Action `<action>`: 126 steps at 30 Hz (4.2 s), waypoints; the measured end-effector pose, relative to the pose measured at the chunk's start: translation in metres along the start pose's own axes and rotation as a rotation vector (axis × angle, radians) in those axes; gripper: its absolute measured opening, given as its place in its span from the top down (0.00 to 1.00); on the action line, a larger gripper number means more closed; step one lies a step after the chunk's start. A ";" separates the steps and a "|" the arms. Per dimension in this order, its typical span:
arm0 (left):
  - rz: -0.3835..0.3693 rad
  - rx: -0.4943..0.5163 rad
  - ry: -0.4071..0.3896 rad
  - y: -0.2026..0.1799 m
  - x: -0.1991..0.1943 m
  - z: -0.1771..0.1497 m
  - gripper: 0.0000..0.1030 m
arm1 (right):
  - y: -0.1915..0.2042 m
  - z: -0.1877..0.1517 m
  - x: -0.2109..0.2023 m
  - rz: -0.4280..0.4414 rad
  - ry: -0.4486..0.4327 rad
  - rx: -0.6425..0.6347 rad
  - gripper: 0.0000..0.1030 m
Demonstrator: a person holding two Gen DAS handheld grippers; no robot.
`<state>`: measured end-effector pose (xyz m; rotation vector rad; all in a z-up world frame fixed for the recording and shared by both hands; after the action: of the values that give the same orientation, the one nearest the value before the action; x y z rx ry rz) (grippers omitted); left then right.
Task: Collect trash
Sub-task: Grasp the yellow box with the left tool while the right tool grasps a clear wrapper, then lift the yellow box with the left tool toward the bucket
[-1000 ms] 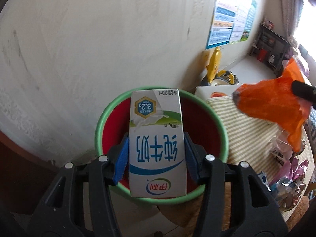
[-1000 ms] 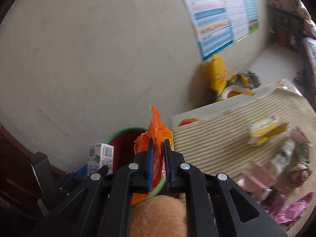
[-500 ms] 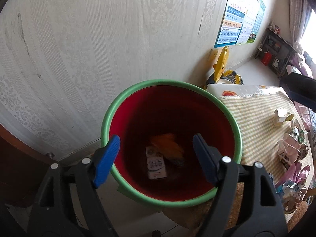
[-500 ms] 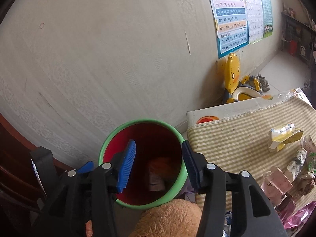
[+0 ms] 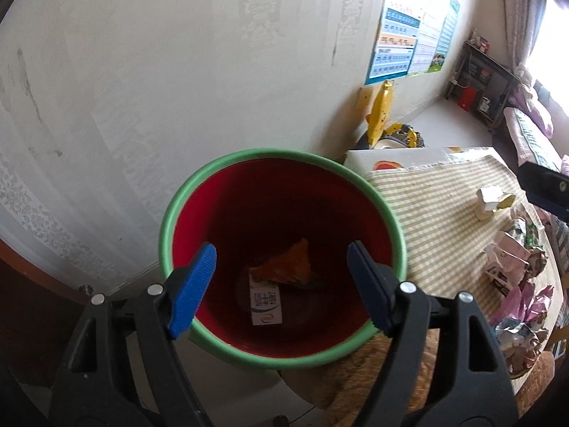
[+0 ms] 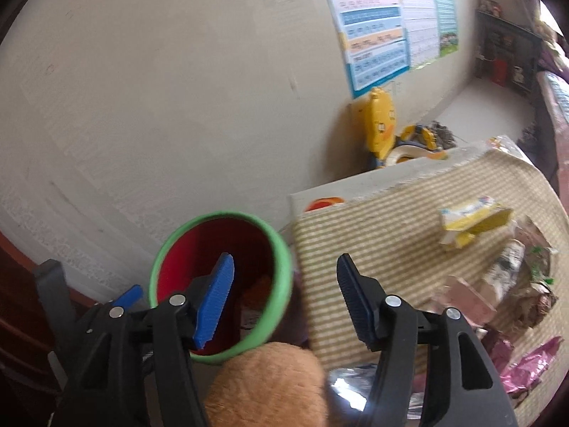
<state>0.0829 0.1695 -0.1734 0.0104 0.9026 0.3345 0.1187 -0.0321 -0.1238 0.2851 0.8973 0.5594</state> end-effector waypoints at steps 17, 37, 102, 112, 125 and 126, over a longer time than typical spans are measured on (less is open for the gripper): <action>-0.059 0.161 -0.041 -0.081 -0.033 -0.006 0.29 | -0.232 -0.033 -0.116 -0.400 -0.106 0.291 0.36; -0.289 0.544 -0.088 -0.316 -0.022 0.025 0.16 | -0.289 -0.059 -0.121 -0.217 -0.179 0.389 0.83; -0.191 0.154 -0.191 -0.156 -0.119 0.022 0.39 | -0.084 -0.035 -0.161 -0.174 -0.238 0.103 0.79; -0.182 0.149 -0.174 -0.150 -0.107 0.021 0.39 | -0.076 -0.032 -0.153 -0.175 -0.225 0.089 0.79; -0.170 0.144 -0.151 -0.143 -0.097 0.021 0.38 | -0.074 -0.033 -0.148 -0.164 -0.213 0.086 0.79; -0.169 0.146 -0.147 -0.143 -0.096 0.020 0.38 | -0.075 -0.033 -0.147 -0.163 -0.211 0.087 0.79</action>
<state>0.0839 0.0084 -0.1088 0.0915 0.7751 0.1084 0.0447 -0.1771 -0.0812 0.3399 0.7334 0.3334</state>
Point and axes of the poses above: each gripper's, at about its wrist camera, not at the fingertips, and x roughly the way its jaws point, y to its left, z to its top, the point moved 6 cm from there along x, roughly the way its jaws point, and after that the axes turned 14 degrees about z, right-handed, at the moved point
